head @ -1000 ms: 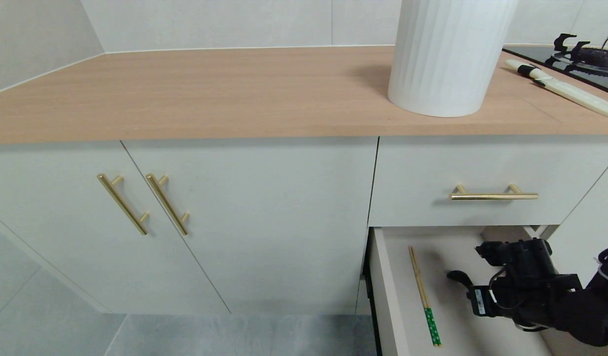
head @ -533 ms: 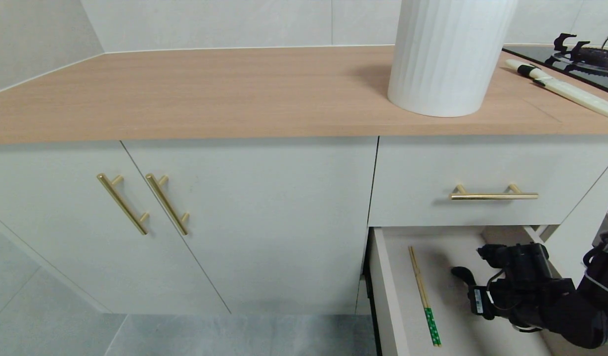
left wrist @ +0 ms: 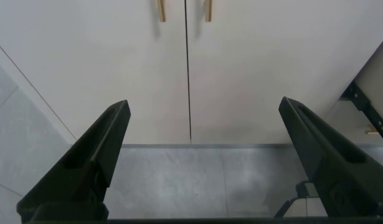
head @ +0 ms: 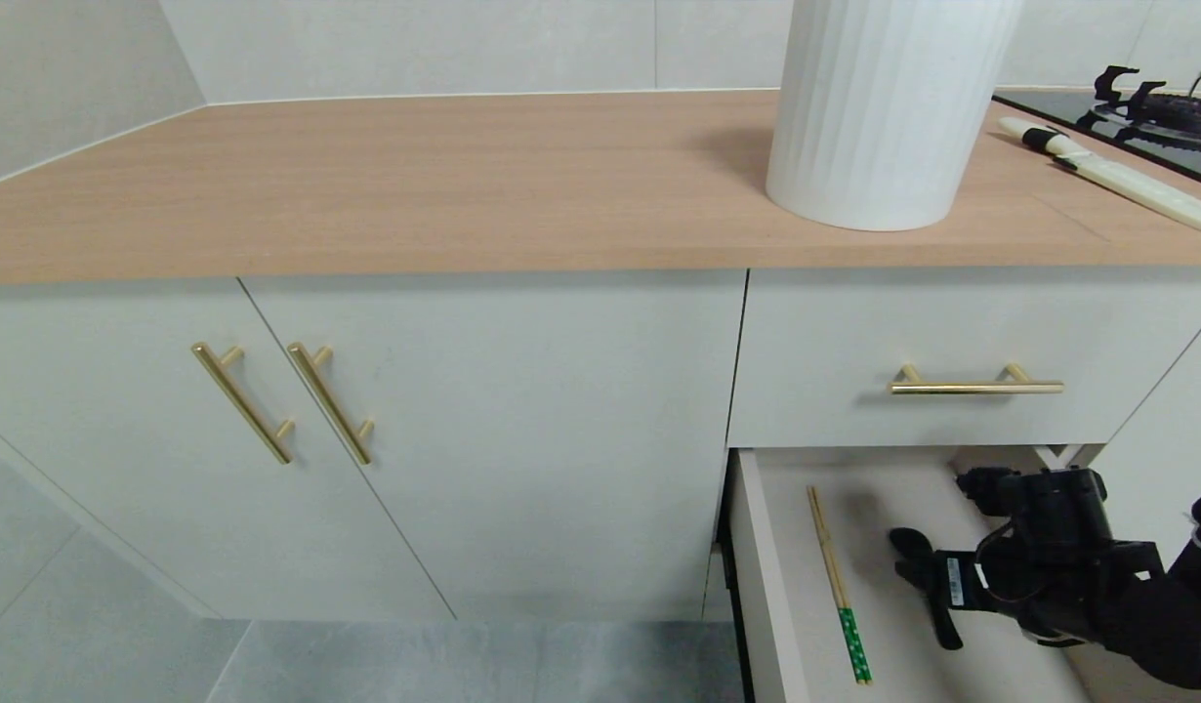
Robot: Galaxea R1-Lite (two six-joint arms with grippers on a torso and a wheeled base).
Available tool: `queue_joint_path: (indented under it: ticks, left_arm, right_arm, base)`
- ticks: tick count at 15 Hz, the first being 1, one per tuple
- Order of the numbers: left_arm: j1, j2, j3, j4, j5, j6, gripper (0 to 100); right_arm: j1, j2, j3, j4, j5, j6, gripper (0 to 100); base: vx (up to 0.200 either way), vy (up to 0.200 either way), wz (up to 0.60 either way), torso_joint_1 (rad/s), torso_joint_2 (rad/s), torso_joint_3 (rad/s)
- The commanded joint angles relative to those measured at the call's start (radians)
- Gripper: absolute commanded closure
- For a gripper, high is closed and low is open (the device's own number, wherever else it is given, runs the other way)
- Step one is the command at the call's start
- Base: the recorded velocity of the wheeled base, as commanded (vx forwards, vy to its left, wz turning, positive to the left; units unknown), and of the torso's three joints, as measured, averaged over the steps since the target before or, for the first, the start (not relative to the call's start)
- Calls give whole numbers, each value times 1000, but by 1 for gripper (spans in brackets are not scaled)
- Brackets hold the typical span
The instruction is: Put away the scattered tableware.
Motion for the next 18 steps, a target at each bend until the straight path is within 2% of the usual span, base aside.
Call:
queue_joint_path:
  ticks: [1, 2, 3, 4, 5, 8, 12, 18]
  left_arm:
    - [0, 0, 0, 0, 0, 0, 0]
    - [0, 0, 0, 0, 0, 0, 0]
    - [0, 0, 0, 0, 0, 0, 0]
    - [0, 0, 0, 0, 0, 0, 0]
    - [0, 0, 0, 0, 0, 0, 0]
    - [0, 0, 0, 0, 0, 1, 0]
    - [0, 0, 0, 0, 0, 1, 0]
    - [0, 0, 0, 0, 0, 0, 0]
  right_arm:
    - [-3, -260, 7, 111, 0, -5, 0]
    - [-3, -361, -10, 218, 0, -5, 0]
    - [-3, -361, -10, 218, 0, -5, 0]
    - [3, -528, -74, 445, 6, -4, 0]
    - [18, -606, -103, 585, 9, -2, 0]
    - [66, -743, -86, 726, 9, -1, 0]
    - [97, -860, -54, 801, 8, -8, 0]
    - [215, -995, -128, 1048, 8, -12, 0]
  base:
    - [0, 0, 0, 0, 0, 0]
    - [0, 0, 0, 0, 0, 0]
    - [0, 0, 0, 0, 0, 0]
    - [0, 0, 0, 0, 0, 0]
    - [0, 0, 0, 0, 0, 0]
    - [0, 0, 0, 0, 0, 0]
    - [0, 0, 0, 0, 0, 0]
    - [-200, 0, 0, -1, 2, 6]
